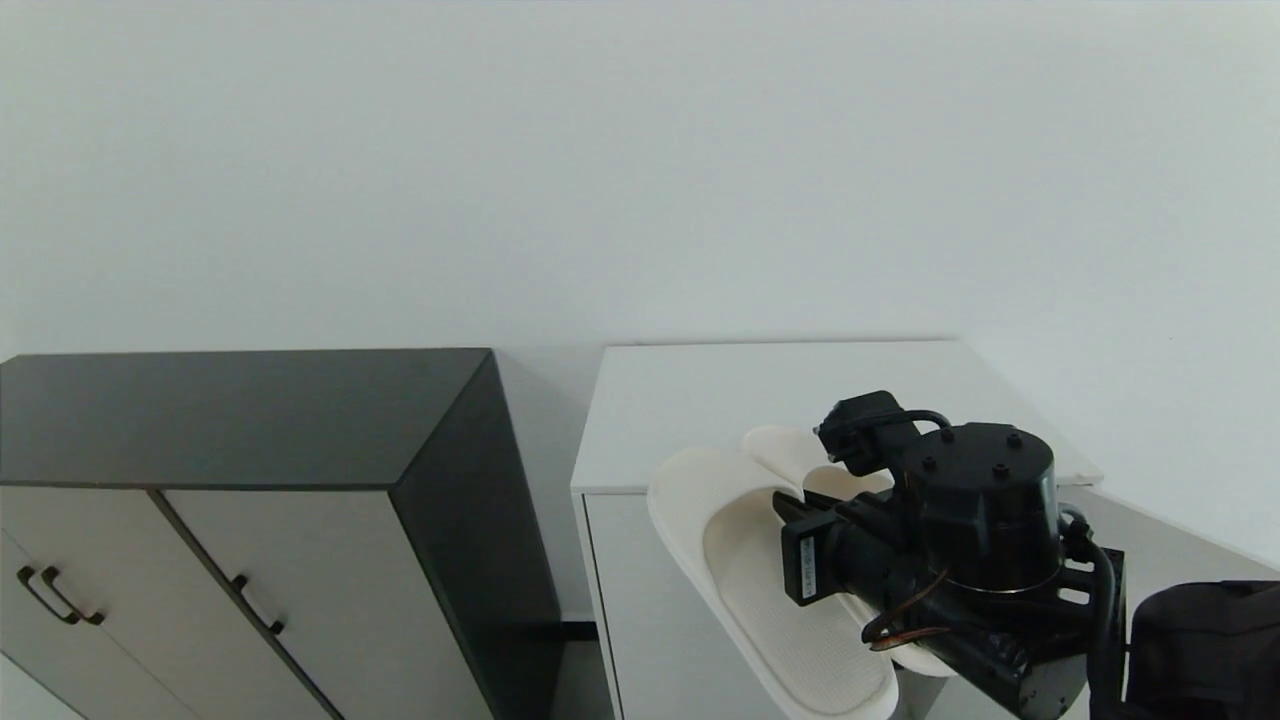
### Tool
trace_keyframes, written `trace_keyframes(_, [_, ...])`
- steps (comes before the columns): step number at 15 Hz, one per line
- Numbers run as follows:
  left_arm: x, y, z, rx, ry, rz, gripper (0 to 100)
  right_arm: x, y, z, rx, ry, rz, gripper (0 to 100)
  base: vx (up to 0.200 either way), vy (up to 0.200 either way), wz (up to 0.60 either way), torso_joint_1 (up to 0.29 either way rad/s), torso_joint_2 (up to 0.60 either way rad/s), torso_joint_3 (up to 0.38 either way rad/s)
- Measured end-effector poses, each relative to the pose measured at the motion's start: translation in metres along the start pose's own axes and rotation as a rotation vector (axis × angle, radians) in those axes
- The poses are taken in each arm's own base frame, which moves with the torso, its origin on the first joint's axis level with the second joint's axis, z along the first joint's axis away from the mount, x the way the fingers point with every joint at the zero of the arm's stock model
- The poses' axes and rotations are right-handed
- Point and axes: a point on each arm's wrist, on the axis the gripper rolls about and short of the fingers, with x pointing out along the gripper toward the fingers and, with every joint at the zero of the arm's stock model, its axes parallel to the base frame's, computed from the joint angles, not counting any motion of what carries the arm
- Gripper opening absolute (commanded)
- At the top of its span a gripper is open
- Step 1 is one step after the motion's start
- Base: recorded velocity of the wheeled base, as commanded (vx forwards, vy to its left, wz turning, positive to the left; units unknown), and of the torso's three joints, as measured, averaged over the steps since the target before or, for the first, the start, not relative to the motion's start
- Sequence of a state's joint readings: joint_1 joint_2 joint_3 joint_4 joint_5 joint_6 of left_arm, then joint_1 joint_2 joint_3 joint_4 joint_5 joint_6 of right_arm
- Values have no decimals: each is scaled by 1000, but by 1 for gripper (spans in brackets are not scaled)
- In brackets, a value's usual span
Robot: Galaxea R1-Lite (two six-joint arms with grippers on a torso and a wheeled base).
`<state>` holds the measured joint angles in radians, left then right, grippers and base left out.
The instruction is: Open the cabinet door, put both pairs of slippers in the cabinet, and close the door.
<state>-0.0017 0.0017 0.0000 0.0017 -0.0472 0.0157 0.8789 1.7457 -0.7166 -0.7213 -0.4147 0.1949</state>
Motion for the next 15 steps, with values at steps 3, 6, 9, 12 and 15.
trace_keyframes(3, [0,0,0,0,0,0,0,0,0,-1,-4,5,-2,0,-200,0,0,4,2,1])
trace_keyframes(6, [0,0,0,0,0,0,0,-1,-1,-3,-17,9,-2,0,-133,0,0,0,0,0])
trace_keyframes(9, [0,0,0,0,0,0,0,-1,-1,-4,-20,14,0,0,0,0,0,0,0,0])
trace_keyframes(12, [0,0,0,0,0,0,0,-1,-2,-5,-20,16,-1,0,0,0,0,0,0,0])
trace_keyframes(15, [0,0,0,0,0,-1,0,-2,-2,-5,-23,4,7,0,0,0,0,0,0,0])
